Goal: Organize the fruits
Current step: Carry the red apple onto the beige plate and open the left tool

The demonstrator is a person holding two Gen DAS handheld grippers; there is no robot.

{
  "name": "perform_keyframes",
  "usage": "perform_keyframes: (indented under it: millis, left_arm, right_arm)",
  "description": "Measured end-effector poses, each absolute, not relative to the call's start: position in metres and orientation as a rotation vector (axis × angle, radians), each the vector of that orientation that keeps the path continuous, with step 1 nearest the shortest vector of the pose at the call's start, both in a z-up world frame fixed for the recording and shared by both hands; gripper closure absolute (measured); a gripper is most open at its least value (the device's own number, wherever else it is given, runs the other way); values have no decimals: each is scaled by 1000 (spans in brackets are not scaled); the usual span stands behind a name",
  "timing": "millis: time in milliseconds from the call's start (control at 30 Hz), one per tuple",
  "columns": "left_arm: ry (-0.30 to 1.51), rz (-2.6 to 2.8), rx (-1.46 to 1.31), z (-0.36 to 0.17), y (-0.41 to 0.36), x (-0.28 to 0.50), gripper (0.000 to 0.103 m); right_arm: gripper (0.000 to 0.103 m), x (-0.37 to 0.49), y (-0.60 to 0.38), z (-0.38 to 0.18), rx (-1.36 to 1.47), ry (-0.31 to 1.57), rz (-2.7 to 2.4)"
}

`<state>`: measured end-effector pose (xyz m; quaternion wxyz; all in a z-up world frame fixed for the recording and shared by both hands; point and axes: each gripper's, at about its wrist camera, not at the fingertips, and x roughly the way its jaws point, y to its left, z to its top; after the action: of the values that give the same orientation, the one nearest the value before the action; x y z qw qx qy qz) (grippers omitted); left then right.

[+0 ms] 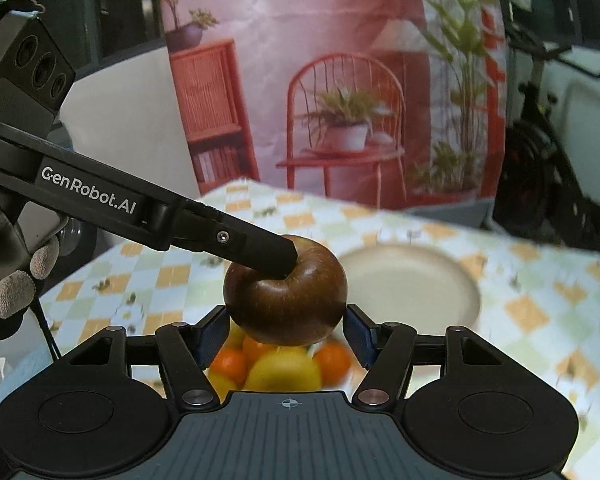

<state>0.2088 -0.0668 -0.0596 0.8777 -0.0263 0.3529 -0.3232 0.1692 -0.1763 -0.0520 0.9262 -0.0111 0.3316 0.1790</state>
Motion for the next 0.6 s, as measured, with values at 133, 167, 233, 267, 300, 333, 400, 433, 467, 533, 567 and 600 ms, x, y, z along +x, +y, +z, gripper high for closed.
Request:
perform_keyframes:
  millis: [133,167,233,267,300,333,400,433,467,533,567,600]
  left_arm:
    - [702,-662,-52,-43,-69,224,65]
    - [700,-658,-52,-42,-70,229,65]
    - [702,-650,-56,-43,-69,239,65]
    - [709,-646,-60,-45,-68,245,65]
    - [718,-642,-66,-48,-68,251,65]
    - [726,-639,-72,-52,-64,255,65]
    - [747,-634,-82,-59,-63,266,65]
    - [757,-631,-87,-63,-62,272,65]
    - [767,-628,-93,-66,-61,279,65]
    - [782,-623,-98,-74,-57,287,65]
    - [789,-620,-102,-76,-55,291,65]
    - [795,-617,-104,-79,-55,297,65]
  right_arm:
    - [44,193,-178,-35,-50,655,382]
    - [44,200,-178,-33,-58,653,386]
    - [44,212,-180,-33,-67,656,393]
    - [44,219,-180,-35,-70,661,396]
    - [44,225,-180,-37,-75,668,401]
    - [44,231,-181,-40,-78,677,404]
    - [44,244,-181,-47,-84,697,410]
    - [44,250,-179,-52,-86,706,412]
    - [44,255,-180,-56,-87,716,415]
    - [44,269,-181,-65,-72,739,422]
    - [44,271,-182,-70,-64,746,425]
    - [44,278,-183,-74,-56,754,428]
